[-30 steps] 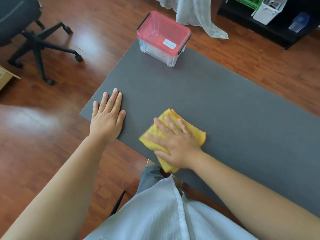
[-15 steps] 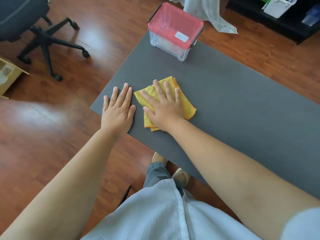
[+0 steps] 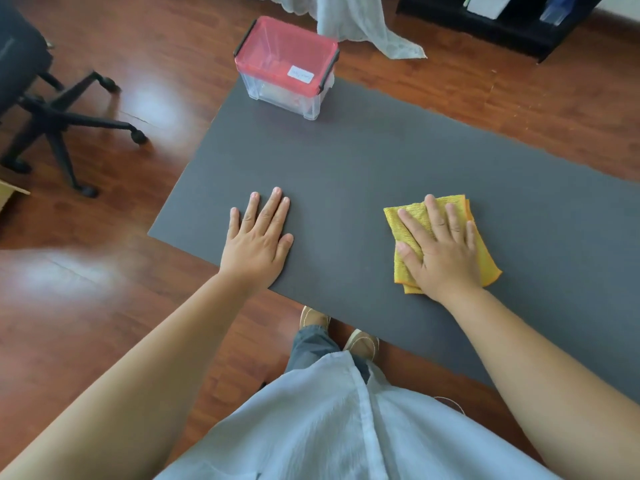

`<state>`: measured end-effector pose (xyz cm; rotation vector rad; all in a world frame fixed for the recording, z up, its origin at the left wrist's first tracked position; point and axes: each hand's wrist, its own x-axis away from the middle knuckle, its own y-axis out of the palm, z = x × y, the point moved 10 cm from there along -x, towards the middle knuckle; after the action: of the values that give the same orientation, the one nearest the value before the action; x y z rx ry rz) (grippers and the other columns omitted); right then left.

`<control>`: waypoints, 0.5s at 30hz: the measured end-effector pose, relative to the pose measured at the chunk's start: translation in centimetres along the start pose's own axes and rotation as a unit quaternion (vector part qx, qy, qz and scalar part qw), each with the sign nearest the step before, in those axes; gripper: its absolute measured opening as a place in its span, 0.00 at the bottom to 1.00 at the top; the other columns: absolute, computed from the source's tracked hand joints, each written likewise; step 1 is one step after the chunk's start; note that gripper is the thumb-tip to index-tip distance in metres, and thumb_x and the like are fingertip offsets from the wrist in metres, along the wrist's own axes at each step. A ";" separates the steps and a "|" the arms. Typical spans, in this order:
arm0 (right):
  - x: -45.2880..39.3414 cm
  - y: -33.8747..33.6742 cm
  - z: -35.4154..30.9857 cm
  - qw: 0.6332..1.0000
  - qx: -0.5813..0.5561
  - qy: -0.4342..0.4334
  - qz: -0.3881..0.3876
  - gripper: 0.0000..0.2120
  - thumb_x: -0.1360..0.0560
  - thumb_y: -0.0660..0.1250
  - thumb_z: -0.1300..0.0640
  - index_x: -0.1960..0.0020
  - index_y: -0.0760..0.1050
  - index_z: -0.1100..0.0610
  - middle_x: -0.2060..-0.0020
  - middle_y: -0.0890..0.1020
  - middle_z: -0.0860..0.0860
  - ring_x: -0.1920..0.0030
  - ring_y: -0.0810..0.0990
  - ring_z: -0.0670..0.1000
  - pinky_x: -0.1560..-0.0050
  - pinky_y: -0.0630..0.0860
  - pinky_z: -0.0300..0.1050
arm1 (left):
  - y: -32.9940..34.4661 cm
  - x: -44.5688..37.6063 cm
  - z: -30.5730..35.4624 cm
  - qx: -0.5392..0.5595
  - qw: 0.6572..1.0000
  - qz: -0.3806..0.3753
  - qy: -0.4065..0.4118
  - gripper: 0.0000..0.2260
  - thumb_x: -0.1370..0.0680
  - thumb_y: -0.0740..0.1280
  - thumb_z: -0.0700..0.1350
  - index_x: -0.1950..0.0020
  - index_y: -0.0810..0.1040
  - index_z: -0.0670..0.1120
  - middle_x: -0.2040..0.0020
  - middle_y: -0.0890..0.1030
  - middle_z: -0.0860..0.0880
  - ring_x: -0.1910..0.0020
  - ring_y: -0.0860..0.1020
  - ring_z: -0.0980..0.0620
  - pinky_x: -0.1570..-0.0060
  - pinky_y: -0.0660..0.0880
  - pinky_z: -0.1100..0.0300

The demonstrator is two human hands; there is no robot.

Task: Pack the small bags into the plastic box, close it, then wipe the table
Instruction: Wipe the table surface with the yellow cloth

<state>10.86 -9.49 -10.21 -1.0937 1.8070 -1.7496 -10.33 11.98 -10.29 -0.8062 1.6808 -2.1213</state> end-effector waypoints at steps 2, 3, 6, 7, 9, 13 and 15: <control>0.9 -0.2 2.4 0.999 -0.009 0.043 0.002 0.26 0.23 0.45 0.34 0.25 0.49 0.33 0.21 0.46 0.46 0.22 0.44 0.57 0.26 0.42 0.63 | 0.5 0.0 2.8 -0.006 0.999 -0.008 0.033 0.27 0.19 0.40 0.59 0.21 0.45 0.52 0.21 0.44 0.56 0.22 0.42 0.46 0.27 0.43 0.43; 1.6 -0.2 3.4 0.998 -0.013 0.060 0.003 0.27 0.23 0.44 0.34 0.25 0.49 0.33 0.21 0.46 0.46 0.22 0.45 0.57 0.26 0.43 0.63 | 0.8 0.0 4.3 -0.008 0.999 -0.013 0.051 0.27 0.19 0.41 0.59 0.21 0.45 0.52 0.21 0.44 0.56 0.22 0.43 0.46 0.27 0.43 0.43; 4.9 0.0 5.1 0.995 -0.016 0.099 0.014 0.28 0.23 0.42 0.34 0.24 0.50 0.35 0.21 0.47 0.49 0.23 0.47 0.59 0.26 0.45 0.66 | 1.7 0.3 8.8 -0.011 0.995 -0.024 0.101 0.27 0.19 0.42 0.58 0.21 0.44 0.52 0.21 0.43 0.57 0.22 0.42 0.47 0.27 0.44 0.43; 6.2 0.2 5.0 0.994 -0.015 0.105 0.019 0.28 0.23 0.43 0.35 0.24 0.51 0.37 0.21 0.48 0.50 0.23 0.48 0.60 0.27 0.46 0.66 | 1.9 0.4 10.1 -0.013 0.993 -0.026 0.115 0.27 0.19 0.42 0.58 0.21 0.44 0.52 0.21 0.43 0.57 0.22 0.42 0.47 0.26 0.44 0.43; 8.4 0.7 3.8 0.994 -0.016 0.104 0.025 0.28 0.22 0.46 0.36 0.24 0.54 0.39 0.21 0.50 0.52 0.23 0.49 0.62 0.27 0.47 0.67 | 2.4 0.7 12.6 -0.019 0.990 -0.030 0.138 0.27 0.19 0.41 0.58 0.21 0.44 0.52 0.21 0.43 0.57 0.22 0.42 0.48 0.26 0.44 0.44; 9.0 1.6 -0.1 0.995 -0.036 0.082 0.031 0.27 0.21 0.50 0.38 0.23 0.54 0.39 0.21 0.49 0.53 0.23 0.47 0.62 0.28 0.43 0.66 | 2.8 0.6 15.8 -0.016 0.986 -0.029 0.166 0.27 0.19 0.41 0.58 0.21 0.44 0.52 0.21 0.42 0.57 0.22 0.42 0.48 0.27 0.43 0.45; 7.8 1.5 -1.0 0.995 -0.046 0.081 0.030 0.27 0.21 0.48 0.37 0.23 0.52 0.38 0.21 0.47 0.52 0.22 0.45 0.61 0.28 0.40 0.65 | 2.9 0.5 16.4 -0.016 0.985 -0.025 0.170 0.27 0.19 0.41 0.58 0.21 0.44 0.51 0.22 0.41 0.57 0.23 0.41 0.49 0.27 0.42 0.45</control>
<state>4.98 -14.84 -9.71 -0.9438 2.0133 -1.7814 -1.10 -1.85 -10.49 -0.5194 1.8779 -2.3801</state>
